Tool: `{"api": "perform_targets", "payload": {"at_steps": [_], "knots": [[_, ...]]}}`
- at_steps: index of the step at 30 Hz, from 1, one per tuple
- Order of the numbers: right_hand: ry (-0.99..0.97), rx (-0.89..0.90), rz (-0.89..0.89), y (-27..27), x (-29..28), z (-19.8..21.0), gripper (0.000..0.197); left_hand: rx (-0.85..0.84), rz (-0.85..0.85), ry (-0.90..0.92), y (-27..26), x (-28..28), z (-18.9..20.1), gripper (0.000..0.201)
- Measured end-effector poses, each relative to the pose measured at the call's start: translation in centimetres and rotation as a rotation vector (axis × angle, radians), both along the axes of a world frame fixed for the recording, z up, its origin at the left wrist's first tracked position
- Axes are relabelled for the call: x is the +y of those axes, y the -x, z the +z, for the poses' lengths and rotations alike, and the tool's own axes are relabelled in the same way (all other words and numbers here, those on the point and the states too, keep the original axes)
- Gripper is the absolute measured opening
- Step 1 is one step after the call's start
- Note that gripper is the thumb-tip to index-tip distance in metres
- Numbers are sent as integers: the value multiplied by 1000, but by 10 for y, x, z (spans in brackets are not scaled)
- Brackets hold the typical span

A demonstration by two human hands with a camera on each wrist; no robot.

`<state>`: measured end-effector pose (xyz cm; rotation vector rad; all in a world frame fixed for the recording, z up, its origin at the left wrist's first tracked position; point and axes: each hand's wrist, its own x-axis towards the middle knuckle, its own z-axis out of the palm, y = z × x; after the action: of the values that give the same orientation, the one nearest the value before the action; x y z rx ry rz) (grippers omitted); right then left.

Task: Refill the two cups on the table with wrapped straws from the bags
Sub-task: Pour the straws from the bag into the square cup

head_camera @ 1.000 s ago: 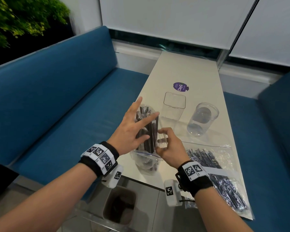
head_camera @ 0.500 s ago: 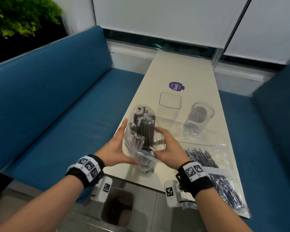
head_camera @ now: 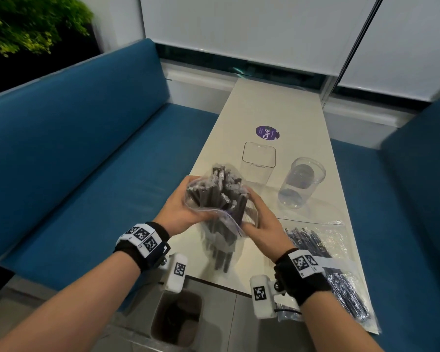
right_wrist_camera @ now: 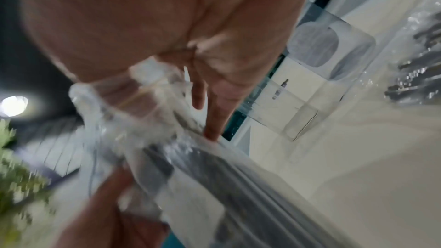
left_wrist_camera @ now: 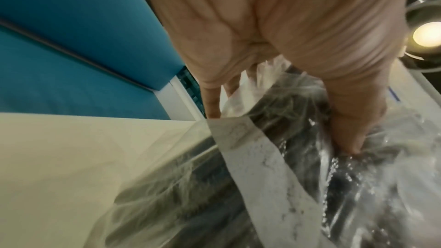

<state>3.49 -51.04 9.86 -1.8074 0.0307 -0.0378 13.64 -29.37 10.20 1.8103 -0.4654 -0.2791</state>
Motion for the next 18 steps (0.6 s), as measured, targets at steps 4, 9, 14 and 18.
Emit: {"api": "perform_targets", "payload": {"at_steps": [4, 9, 14, 18], "knots": [[61, 111, 109, 2, 0, -4, 103, 45, -93, -44, 5, 1, -8, 117], [159, 33, 10, -1, 13, -17, 96, 131, -360, -76, 16, 5, -27, 126], [195, 3, -73, -2, 13, -19, 99, 140, -243, 85, 12, 11, -9, 112], [232, -2, -54, -2, 17, -21, 102, 63, -286, -87, 7, 9, 7, 137]]}}
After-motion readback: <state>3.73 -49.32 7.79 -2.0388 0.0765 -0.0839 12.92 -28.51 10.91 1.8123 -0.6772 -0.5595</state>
